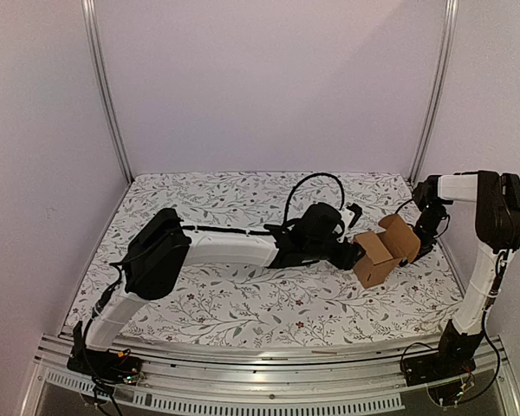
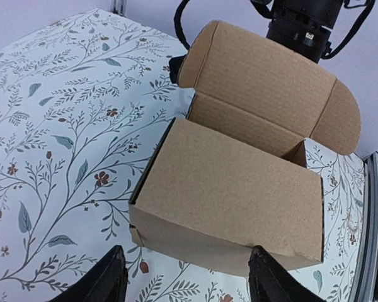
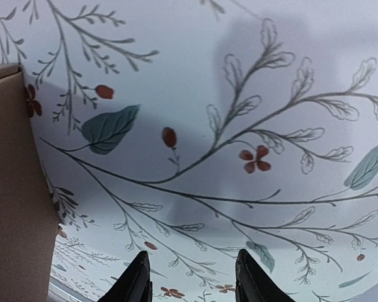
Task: Fold the paper box
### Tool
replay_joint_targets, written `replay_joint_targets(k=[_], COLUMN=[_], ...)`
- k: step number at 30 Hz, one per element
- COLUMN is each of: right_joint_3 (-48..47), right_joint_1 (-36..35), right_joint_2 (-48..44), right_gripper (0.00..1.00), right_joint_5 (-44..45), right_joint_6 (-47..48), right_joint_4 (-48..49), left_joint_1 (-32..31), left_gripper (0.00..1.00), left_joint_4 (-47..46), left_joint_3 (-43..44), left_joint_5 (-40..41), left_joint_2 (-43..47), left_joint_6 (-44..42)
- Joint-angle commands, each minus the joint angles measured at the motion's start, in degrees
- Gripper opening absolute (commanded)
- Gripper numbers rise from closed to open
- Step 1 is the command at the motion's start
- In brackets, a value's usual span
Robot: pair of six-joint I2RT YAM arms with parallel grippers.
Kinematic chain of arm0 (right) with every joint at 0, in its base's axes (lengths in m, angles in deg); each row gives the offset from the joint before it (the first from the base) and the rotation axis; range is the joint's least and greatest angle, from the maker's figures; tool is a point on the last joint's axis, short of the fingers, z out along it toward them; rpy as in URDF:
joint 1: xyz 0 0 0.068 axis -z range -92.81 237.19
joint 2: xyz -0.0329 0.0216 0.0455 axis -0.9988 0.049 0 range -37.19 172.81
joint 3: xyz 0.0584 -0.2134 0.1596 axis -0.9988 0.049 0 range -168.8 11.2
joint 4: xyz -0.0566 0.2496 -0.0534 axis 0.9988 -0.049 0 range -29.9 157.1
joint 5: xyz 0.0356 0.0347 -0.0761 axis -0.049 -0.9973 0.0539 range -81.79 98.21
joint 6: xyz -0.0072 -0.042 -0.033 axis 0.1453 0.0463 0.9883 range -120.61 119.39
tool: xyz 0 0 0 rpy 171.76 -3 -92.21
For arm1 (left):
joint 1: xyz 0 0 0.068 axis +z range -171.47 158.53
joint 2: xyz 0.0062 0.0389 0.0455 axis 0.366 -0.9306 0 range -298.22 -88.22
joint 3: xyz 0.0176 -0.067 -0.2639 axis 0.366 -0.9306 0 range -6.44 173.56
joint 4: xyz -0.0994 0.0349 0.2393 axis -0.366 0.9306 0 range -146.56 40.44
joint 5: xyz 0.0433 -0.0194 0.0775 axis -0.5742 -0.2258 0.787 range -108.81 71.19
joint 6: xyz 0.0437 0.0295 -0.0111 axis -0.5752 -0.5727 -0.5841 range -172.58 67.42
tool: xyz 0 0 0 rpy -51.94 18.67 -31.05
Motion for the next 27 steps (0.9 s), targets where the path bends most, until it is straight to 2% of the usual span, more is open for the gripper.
replay_joint_targets(k=[1,6,13,20,27], right_joint_3=[2.2,1.5,-3.1,-9.8,-23.4], right_joint_1=[-4.8,-9.0,-14.4,-25.3,-36.3], right_joint_2=[-3.4,-2.7,4.8,9.1,18.2], right_gripper=[0.44,0.44,0.43,0.43,0.43], right_joint_5=[-5.0,-14.8,-28.1,-31.3,-32.8], right_joint_6=[1.0,-0.2,-1.4,-4.6,-9.5], right_joint_4=[-1.5,-4.7,-8.2,-6.5,-6.6], left_joint_1=[0.9,1.0,1.7,1.8,1.9], left_gripper=[0.66,0.66,0.66,0.66,0.66], left_joint_4=[-0.7,-3.6,-6.4,-11.7,-3.2], left_joint_3=[0.7,-5.1,-15.2,-34.6,-45.7], left_joint_5=[-2.3,-1.4,-1.2,5.9,17.1], left_joint_2=[-1.3,2.3,8.3,22.4,34.3], left_joint_6=[0.9,1.4,2.4,2.2,-1.2])
